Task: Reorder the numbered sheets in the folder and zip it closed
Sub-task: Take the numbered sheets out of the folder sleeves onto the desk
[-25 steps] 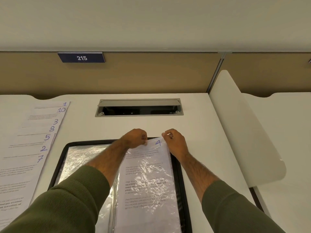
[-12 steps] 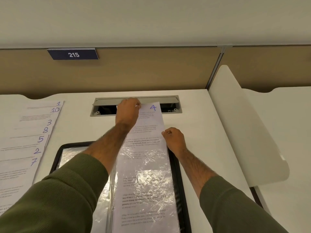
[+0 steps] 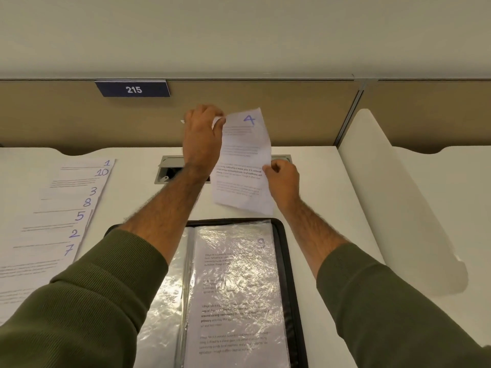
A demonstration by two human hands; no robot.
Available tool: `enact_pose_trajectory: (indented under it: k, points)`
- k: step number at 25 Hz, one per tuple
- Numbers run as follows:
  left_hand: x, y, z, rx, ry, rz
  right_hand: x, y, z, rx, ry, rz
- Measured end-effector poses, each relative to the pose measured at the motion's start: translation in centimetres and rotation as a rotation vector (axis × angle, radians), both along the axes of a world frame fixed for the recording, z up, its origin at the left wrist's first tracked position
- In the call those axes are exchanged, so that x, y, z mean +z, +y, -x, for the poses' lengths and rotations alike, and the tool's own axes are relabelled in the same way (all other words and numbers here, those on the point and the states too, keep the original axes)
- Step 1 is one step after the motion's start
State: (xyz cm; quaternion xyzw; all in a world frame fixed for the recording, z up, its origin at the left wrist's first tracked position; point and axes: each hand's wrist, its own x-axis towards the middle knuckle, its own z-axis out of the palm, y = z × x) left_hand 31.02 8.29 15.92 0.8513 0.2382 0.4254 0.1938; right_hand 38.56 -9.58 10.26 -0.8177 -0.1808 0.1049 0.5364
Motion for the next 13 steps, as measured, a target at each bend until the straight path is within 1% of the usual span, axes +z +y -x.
enact_pose_trajectory:
  k: [1, 3, 6, 8, 9, 10, 13]
  points:
    - [0.5, 0.1, 0.2, 0.015, -0.011, 0.035, 0.9, 0.2, 0.0, -0.013, -0.042, -0.008]
    - [0.9, 0.4, 1.0, 0.05, -0.054, 0.209, 2.3, 0.5, 0.3, -0.013, -0.103, -0.011]
    - [0.0, 0.4, 3.1, 0.059, -0.146, 0.613, 3.3, 0.0, 0.9, 0.023, -0.119, -0.03]
    - [-1.2, -0.5, 5.0, 0.03, -0.127, 0.868, 3.8, -0.8, 1.6, 0.049, -0.094, -0.061]
    - [-2.1, -0.9, 5.9, 0.015, -0.135, 0.964, 3.9, -1.2, 1.9, 0.056, -0.065, -0.086]
    - [-3.0, -1.1, 6.9, 0.009, -0.156, 1.026, 4.0, -1.6, 2.4, 0.058, -0.024, -0.114]
    - [-5.4, -1.4, 10.8, 0.001, -0.162, 1.096, 3.3, -2.4, 4.5, 0.046, 0.11, -0.15]
